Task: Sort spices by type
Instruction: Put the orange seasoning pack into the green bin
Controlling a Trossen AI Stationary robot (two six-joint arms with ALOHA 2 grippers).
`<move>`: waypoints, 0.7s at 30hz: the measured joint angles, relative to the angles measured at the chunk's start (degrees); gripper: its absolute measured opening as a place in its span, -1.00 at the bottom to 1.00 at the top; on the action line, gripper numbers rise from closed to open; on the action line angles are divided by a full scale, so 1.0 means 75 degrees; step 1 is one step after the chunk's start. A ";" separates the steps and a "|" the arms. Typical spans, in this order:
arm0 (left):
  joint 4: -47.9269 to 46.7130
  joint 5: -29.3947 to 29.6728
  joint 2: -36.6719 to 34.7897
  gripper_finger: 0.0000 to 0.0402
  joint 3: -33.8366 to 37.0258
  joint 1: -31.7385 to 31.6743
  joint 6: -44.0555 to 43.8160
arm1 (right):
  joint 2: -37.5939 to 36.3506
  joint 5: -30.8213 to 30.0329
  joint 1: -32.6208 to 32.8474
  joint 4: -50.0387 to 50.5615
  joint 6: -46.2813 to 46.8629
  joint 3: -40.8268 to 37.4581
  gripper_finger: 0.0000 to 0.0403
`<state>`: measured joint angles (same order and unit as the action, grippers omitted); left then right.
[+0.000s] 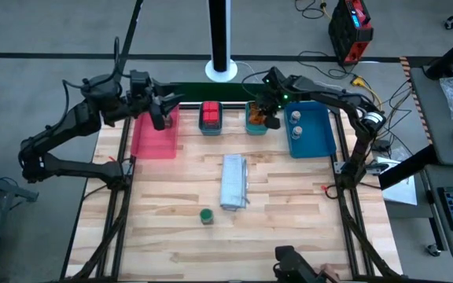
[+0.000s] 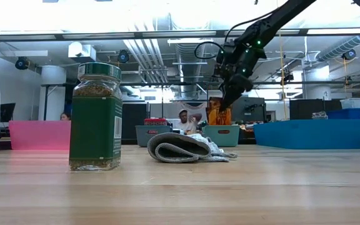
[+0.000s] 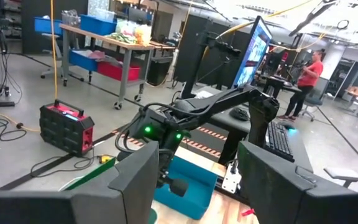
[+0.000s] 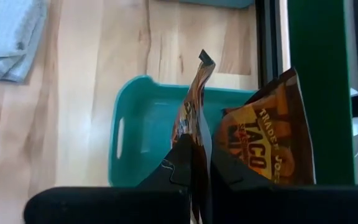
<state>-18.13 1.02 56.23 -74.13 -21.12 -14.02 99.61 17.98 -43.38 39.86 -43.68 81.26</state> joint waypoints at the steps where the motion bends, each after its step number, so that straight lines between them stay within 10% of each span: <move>1: 0.0003 0.0002 0.0014 0.01 0.0000 0.0000 0.0000 | 0.0000 0.0000 -0.0002 -0.0100 0.0002 -0.0050 -0.96; 21: 0.0009 0.0015 0.0082 0.01 0.0000 0.0000 -0.0026 | 0.0003 0.0003 0.0099 -0.0387 -0.0070 -0.0561 -0.90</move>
<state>-18.06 1.13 56.84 -74.13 -21.12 -14.22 99.63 18.00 -42.63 36.95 -44.21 77.05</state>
